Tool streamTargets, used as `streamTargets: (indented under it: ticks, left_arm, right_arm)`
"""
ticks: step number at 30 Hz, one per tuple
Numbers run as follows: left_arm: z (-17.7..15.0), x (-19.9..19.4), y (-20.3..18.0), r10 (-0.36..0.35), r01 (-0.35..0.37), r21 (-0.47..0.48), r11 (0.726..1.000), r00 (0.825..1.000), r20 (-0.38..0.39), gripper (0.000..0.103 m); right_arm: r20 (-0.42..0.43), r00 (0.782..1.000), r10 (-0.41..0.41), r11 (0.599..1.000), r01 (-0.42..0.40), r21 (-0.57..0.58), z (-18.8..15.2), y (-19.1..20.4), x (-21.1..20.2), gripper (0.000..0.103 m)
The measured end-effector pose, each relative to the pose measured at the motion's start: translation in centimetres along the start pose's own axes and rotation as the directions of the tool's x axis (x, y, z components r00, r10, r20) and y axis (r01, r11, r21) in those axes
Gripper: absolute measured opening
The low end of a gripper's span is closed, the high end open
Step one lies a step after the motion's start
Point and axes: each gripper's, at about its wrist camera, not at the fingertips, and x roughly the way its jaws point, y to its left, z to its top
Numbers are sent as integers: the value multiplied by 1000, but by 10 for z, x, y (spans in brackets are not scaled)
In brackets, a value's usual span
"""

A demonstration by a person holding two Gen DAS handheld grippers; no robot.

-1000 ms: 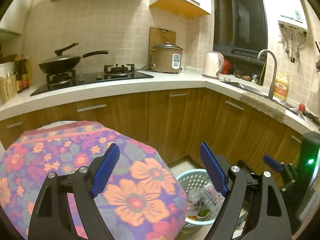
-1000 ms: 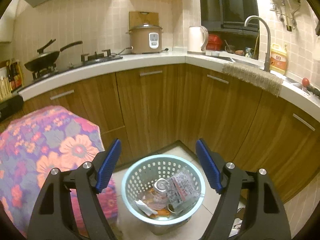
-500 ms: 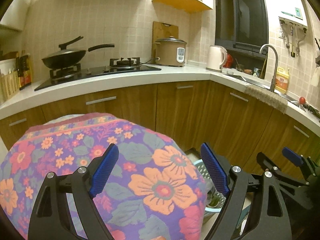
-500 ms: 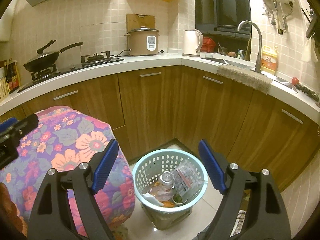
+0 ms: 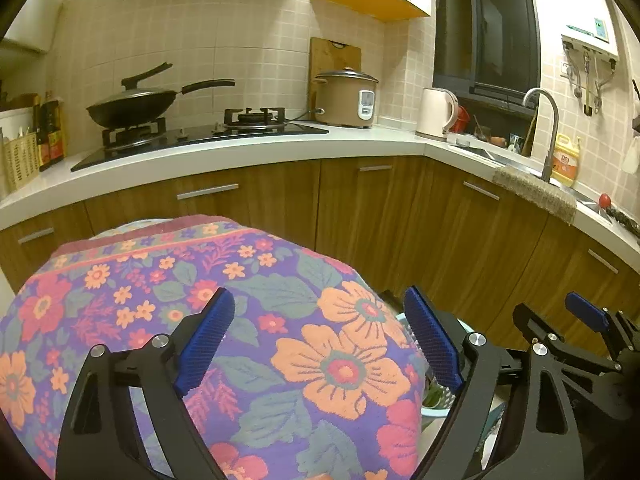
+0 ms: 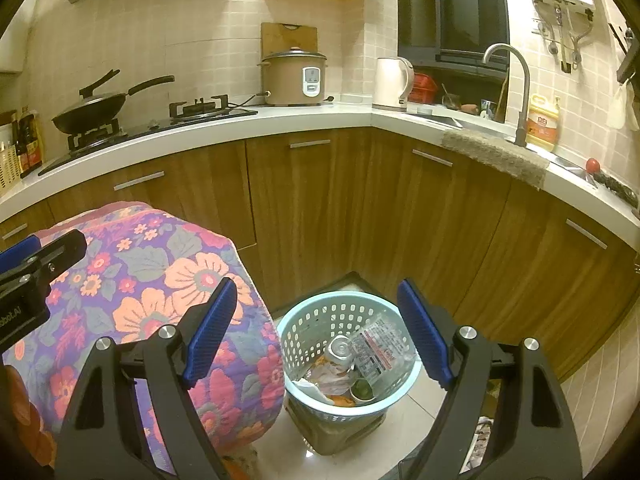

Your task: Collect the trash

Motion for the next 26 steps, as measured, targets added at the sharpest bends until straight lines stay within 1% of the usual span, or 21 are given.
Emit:
streamTargets:
  ticks: [9,14,17,19,26]
  left_arm:
    - [-1,-1,0,3,-3,4,1000,1000,2,86]
    - [-1,-1,1,2,-2,4,1000,1000,-3,88]
    - [-2,2,3,-4,4,0,1000,1000,-15,88]
    - [-2,4,5,5,-5,1,1000,1000,-24,90]
    - [-6,7,10,5,-5,-6,1000,999,-38,90]
  right_arm:
    - [-3,1000,0,1000,0,2,0,1,0,78]
    - [-5,1000,-2,1000,2,1,-2,2,-1,78]
    - [-7,1000,-2,1000,2,0,-3,2,-1,78]
    - [-9,1000,-6,1000,6,0,-4,1,-1,78]
    - [-6,1000,-4,1000,4,4,-4,1,-2,78]
